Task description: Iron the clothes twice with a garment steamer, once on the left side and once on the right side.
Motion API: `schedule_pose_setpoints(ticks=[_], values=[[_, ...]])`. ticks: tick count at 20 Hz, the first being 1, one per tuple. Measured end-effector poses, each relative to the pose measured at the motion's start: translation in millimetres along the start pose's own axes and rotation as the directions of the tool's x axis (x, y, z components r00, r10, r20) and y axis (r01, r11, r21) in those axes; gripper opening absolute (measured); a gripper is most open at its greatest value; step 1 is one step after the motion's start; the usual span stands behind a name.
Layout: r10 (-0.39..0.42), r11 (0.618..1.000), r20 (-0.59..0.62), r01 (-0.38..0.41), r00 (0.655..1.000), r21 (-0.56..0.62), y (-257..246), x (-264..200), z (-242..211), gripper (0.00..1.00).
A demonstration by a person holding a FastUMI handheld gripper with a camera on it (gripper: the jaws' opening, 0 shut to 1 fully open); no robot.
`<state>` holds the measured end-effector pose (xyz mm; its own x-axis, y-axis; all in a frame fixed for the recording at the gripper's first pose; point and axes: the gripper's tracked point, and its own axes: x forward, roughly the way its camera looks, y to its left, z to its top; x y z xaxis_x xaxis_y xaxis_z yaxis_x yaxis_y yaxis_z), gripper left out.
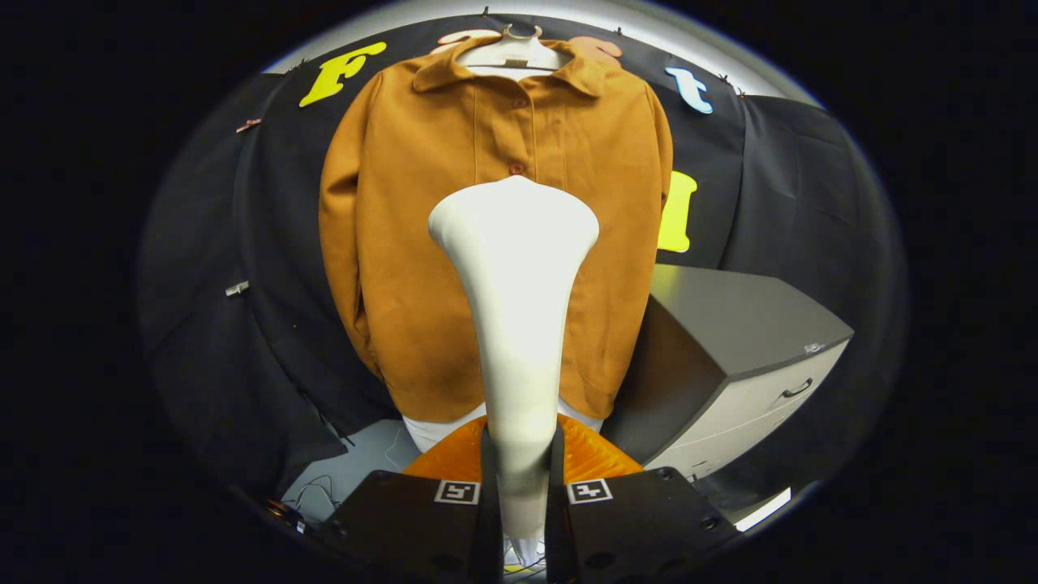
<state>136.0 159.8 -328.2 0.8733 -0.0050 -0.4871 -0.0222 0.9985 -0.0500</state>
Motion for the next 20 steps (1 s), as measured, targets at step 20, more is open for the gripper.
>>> schedule_pose_setpoints(ticks=[20], values=[[-0.012, 1.000, 0.302, 0.009, 0.953, 0.013, -44, -117, 163, 0.24]])
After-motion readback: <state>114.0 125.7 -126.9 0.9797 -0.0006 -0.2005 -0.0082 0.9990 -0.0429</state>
